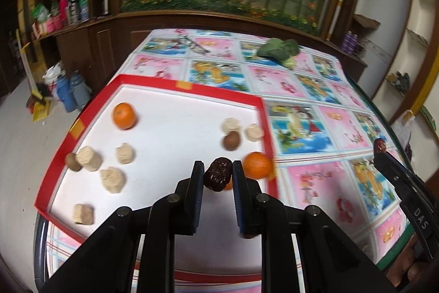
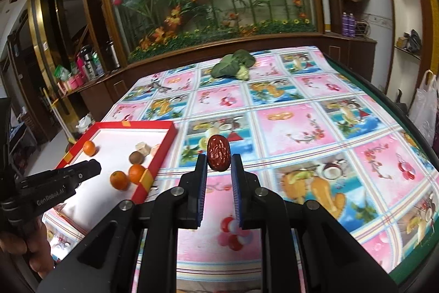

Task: Organize fruits
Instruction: 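Carry both held red dates over the white tray with both tools, then lower both red dates toward the tray floor with both tools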

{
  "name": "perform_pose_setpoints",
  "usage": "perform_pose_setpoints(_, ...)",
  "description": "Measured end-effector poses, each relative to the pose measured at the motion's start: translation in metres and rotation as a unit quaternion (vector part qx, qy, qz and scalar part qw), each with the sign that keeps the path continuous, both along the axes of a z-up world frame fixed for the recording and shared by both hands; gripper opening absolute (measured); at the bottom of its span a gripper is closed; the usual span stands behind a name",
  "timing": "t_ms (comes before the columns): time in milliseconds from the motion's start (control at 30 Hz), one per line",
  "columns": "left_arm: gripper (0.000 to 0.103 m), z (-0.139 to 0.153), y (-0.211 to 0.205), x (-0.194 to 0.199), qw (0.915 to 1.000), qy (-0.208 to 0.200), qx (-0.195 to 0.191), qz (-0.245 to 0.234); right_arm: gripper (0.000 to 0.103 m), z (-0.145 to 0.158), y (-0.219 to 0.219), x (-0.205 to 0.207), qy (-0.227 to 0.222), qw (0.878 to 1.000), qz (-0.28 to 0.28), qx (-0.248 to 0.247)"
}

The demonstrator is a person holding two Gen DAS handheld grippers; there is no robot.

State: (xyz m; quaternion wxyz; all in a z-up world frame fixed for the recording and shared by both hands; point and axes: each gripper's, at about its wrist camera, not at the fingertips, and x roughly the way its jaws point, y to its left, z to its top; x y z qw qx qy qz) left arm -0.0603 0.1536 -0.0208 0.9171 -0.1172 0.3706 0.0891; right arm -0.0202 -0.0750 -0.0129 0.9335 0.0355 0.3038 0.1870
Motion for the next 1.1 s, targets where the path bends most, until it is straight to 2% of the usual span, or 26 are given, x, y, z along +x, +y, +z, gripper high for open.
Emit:
perform_pose_setpoints(500,0.019,-0.003,0.035,-0.007,0.9992,0.003,-0.016,0.037,0.019,0.001,0.051,-0.001,0.005,0.997,0.071,-0.011)
perform_pose_setpoints(1100,0.019,-0.006,0.068,-0.005,0.9975,0.007,-0.03,0.063,0.019,0.008,0.115,-0.002,0.006,0.988,0.149,-0.045)
